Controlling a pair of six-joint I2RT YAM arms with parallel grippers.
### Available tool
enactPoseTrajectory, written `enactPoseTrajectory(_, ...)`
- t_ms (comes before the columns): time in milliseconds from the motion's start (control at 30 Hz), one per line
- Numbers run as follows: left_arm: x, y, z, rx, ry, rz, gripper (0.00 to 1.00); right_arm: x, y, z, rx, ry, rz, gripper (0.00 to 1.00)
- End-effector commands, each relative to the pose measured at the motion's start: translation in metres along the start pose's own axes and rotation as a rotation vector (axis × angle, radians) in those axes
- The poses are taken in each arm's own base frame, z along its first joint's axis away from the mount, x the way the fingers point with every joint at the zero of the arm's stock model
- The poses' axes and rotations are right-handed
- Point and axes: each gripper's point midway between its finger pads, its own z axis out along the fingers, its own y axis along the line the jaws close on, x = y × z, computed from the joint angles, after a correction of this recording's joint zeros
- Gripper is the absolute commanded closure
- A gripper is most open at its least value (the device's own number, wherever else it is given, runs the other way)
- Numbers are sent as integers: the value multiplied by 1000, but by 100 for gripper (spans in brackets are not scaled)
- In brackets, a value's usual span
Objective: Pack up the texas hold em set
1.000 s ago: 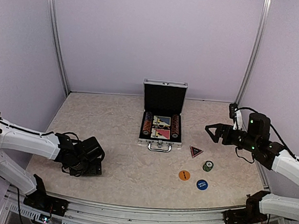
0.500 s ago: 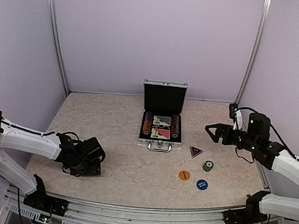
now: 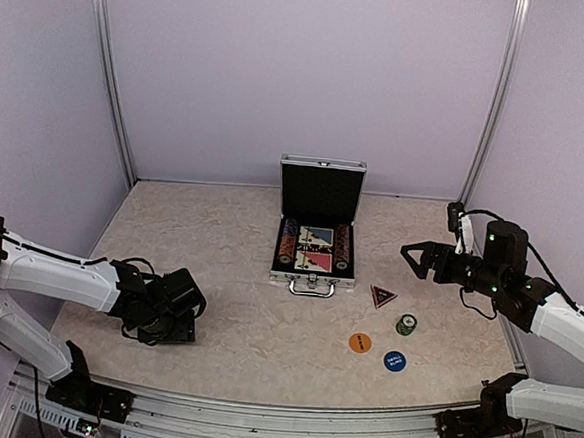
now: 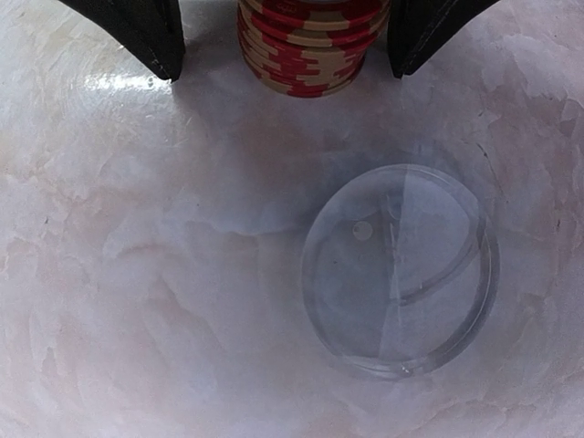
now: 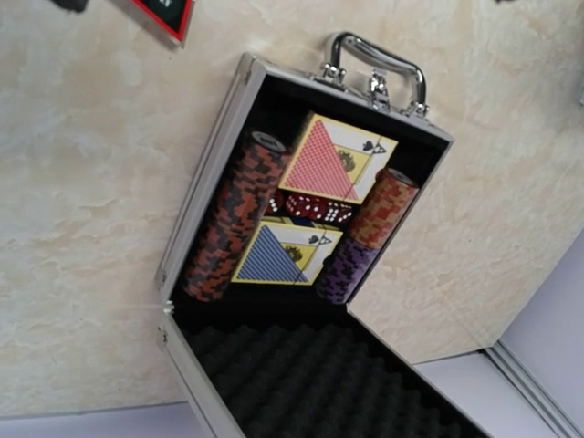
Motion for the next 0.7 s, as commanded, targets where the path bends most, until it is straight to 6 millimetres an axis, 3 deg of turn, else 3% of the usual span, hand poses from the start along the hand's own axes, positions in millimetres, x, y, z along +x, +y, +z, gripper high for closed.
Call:
enactPoseTrajectory(0,11,-8,4,32,44,11,25,4,-1,1,3,4,-9,4)
enactPoseTrajectory(667,19,-8,3,34,54,12,35,4,-1,-1,4,1,-10,4)
